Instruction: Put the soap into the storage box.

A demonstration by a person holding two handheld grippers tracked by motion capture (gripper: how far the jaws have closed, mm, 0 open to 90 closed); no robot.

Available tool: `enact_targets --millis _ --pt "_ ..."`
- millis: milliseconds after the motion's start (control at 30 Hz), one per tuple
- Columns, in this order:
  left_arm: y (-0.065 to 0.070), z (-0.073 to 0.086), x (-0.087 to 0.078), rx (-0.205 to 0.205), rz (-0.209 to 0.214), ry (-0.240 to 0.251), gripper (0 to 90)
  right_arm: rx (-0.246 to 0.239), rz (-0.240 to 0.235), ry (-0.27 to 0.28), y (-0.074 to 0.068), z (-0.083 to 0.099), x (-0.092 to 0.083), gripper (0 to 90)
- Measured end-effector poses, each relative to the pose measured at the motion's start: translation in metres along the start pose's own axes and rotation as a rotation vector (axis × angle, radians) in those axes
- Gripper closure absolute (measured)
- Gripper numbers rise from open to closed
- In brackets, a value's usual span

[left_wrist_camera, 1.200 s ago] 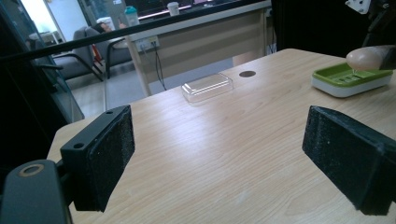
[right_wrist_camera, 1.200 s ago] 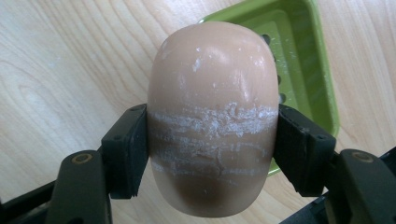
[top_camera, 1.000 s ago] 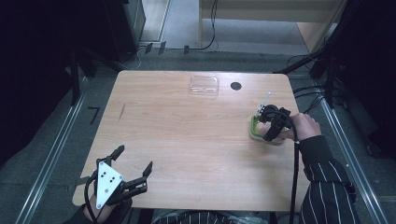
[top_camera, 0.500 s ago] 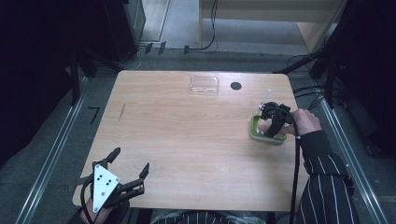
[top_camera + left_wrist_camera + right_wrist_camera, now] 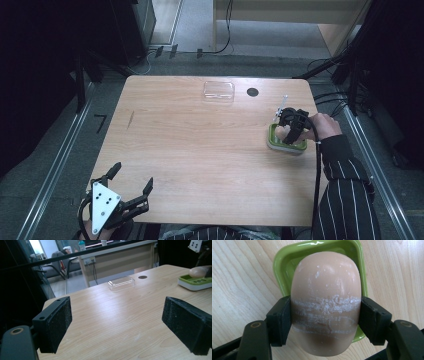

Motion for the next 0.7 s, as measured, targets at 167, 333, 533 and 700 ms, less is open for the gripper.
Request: enact_targets --millis 167,333,533,700 --pt "-0.003 0.001 -0.003 -0.002 -0.014 -0.002 9.6 -0.016 0.001 -0.008 0.004 -0.001 0.005 34.1" --pt "-0.008 0.003 -0.007 -0.012 -0.031 -0.004 9.6 -0.045 -0.006 -0.025 0.007 -0.004 0.010 34.1" --pt "-0.010 0.004 -0.010 -0.010 -0.041 -0.006 9.6 -0.081 -0.017 -0.034 0.009 -0.006 0.014 34.1" --pt "-0.010 0.004 -0.011 -0.009 -0.044 -0.006 9.6 -0.098 -0.026 -0.031 0.008 -0.007 0.014 34.1"
Point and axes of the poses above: each handheld gripper's, and its own axes: x roughly forward along the jaws, z roughly out of its underside, y roughly to its right, the point moved 8 cm from there along x, roughly forward along the jaws, and after that the axes turned 15 degrees about -z, right-handed, at the moved point
